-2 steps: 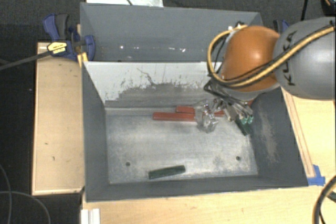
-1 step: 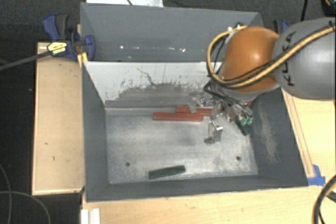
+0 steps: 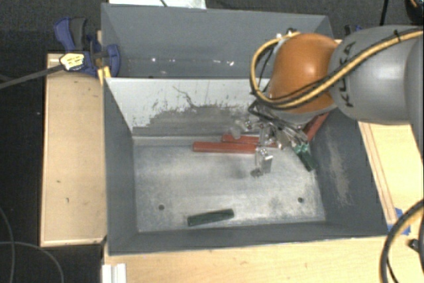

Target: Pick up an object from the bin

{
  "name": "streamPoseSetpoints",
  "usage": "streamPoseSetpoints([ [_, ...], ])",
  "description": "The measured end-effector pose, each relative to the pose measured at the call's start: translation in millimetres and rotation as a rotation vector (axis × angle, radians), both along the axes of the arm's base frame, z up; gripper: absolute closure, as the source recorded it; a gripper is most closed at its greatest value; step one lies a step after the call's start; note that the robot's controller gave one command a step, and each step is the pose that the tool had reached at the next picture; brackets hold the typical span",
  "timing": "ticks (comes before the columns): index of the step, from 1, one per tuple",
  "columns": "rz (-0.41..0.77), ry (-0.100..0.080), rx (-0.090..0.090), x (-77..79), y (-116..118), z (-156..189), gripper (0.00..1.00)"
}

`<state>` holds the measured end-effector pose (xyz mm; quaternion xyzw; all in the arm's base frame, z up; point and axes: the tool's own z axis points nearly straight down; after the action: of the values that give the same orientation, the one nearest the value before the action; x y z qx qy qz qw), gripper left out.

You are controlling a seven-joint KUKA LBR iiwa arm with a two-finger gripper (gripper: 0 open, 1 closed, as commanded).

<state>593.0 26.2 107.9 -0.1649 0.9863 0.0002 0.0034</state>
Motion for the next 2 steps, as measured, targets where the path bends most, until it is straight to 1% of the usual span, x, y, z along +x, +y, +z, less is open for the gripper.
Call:
streamPoseSetpoints([
  [1, -0.148, 0.008, 0.003, -4.3, 75, -26, 0.0],
  [2, -0.255, 0.008, 0.0, -0.6, 52, -37, 0.0],
])
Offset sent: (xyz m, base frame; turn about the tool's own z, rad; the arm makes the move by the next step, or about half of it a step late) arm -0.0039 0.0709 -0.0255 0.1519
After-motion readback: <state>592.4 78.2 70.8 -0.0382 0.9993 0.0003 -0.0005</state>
